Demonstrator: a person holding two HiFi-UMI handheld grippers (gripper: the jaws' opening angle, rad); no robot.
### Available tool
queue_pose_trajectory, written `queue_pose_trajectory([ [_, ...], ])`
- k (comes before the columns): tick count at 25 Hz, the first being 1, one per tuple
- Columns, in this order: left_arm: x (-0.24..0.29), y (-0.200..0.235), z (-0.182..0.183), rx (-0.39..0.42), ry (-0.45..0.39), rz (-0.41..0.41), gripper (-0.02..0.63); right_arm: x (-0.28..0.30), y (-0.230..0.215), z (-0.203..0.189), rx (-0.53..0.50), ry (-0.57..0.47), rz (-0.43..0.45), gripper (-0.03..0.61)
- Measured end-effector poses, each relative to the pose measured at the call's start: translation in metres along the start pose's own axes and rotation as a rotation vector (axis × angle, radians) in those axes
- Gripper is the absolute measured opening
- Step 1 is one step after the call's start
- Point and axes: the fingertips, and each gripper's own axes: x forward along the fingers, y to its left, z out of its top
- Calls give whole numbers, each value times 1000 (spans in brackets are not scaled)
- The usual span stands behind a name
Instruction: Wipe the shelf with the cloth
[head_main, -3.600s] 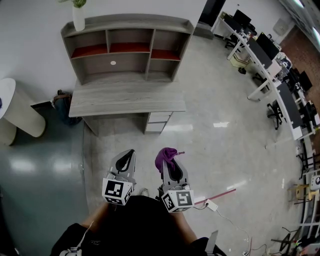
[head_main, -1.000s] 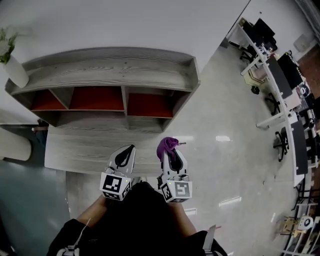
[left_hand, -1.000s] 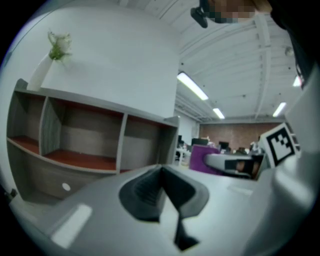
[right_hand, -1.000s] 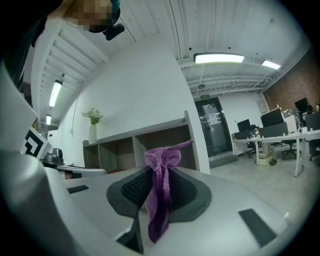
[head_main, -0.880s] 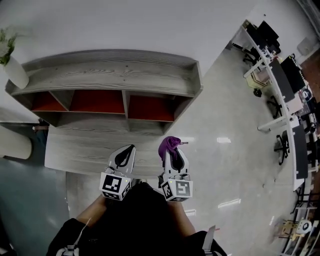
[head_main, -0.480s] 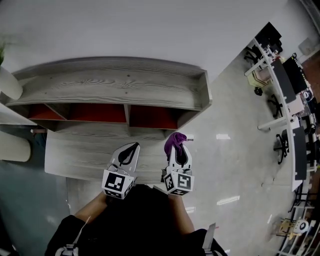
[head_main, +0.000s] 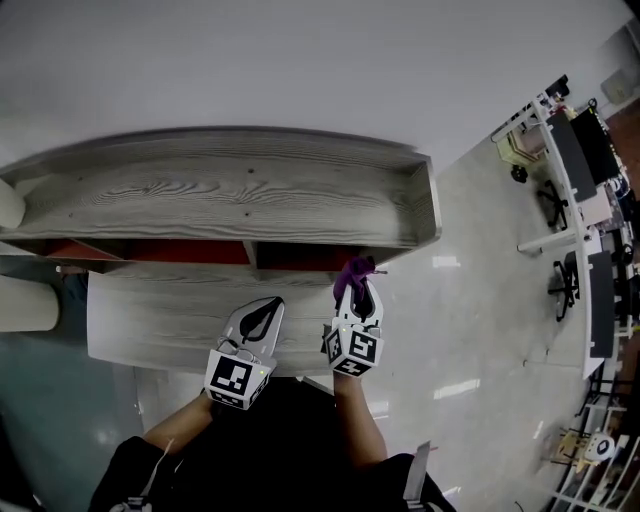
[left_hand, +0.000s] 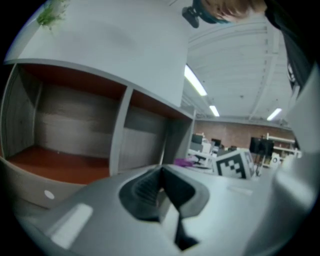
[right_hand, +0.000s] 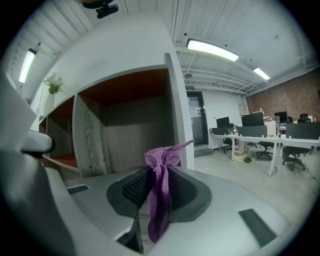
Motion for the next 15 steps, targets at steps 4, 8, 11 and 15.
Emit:
queue_pose_trajectory([
  [4,3,3,0,15,2,-1,5,19,-1,-9,-8,32,-25,83],
  [8,3,9,0,8,1,14,5,35,-2,-20,-12,71,-36,83],
  [11,4,15,1,-2,1,24,5,43,0,-27,-15,93,-39,83],
  [15,4,19,1,-4,4,25,5,53,4,-38,-51,130,-44,83],
])
